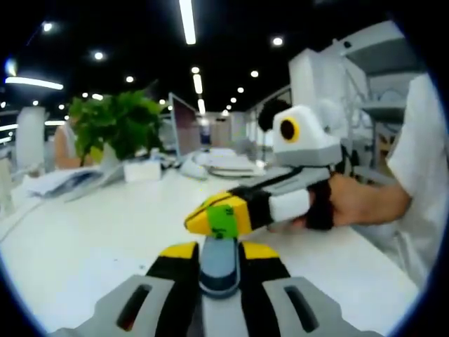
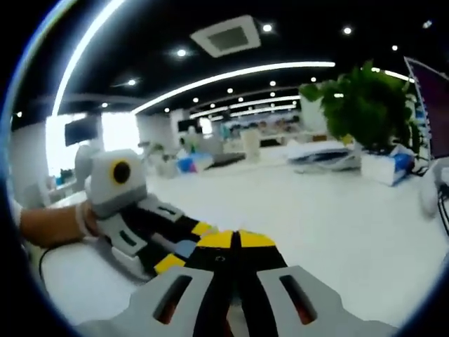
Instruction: Pick up the paper insert the paper into the punch align the paper edges press the punch to punch holes
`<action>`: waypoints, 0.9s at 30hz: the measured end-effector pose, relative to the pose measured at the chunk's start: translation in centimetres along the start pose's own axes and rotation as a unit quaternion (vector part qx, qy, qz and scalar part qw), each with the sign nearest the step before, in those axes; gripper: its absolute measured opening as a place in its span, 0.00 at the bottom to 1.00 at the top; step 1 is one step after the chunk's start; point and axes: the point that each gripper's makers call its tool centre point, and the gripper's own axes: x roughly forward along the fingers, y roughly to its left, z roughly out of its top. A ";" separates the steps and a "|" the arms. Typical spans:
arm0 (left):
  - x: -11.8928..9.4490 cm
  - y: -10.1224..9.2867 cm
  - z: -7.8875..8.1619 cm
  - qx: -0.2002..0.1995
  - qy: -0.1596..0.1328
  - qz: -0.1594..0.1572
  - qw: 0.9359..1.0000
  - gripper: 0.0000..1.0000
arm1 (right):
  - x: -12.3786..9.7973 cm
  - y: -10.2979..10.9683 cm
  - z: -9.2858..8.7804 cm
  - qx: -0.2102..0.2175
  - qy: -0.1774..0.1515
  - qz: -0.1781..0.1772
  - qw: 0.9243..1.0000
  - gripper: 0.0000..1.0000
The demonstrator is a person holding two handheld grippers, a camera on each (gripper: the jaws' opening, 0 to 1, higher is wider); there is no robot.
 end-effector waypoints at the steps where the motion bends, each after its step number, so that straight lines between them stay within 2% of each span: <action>1: 0.0 0.0 0.0 0.000 0.000 0.000 1.000 0.25 | 0.0 0.1 0.0 -0.003 -0.002 0.000 1.000 0.02; 8: 0.0 0.0 0.0 -0.001 0.000 0.000 1.000 0.25 | -0.6 0.5 1.1 0.002 -0.026 0.008 1.000 0.03; 11: 0.0 0.0 0.0 -0.001 0.000 0.000 1.000 0.25 | -0.7 1.2 2.3 -0.002 -0.049 0.018 0.999 0.03; 13: 0.0 0.0 0.0 -0.002 0.000 0.000 1.000 0.25 | -0.5 1.2 2.5 -0.012 -0.045 0.019 0.999 0.03; 14: 0.0 0.0 0.0 -0.003 0.000 0.000 1.000 0.25 | -0.6 1.1 2.5 -0.006 -0.044 0.022 0.999 0.03; 16: 0.0 0.0 0.0 -0.002 0.000 0.000 1.000 0.25 | -0.7 1.7 3.4 0.027 -0.064 0.046 0.996 0.03; 19: 0.0 0.0 0.0 -0.003 -0.001 0.001 1.000 0.25 | -0.7 1.5 3.5 0.025 -0.050 0.052 0.997 0.04; 20: -0.1 0.0 0.0 -0.002 0.000 0.001 1.000 0.25 | -0.7 1.9 4.1 0.034 -0.059 0.073 0.995 0.04; 22: -0.1 0.0 0.0 -0.001 0.000 0.001 1.000 0.25 | -1.4 2.1 5.7 0.081 -0.095 0.107 0.986 0.04; 23: -0.1 0.0 0.0 -0.001 -0.001 0.001 1.000 0.25 | -1.7 1.5 6.2 0.092 -0.101 0.109 0.985 0.04; 24: -0.1 -0.1 0.0 -0.001 -0.001 0.001 1.000 0.25 | -2.1 0.7 6.2 0.080 -0.098 0.100 0.987 0.04; 27: -0.1 -0.1 0.0 -0.002 -0.001 0.001 1.000 0.25 | -2.7 -2.2 5.6 0.009 -0.086 0.053 0.995 0.07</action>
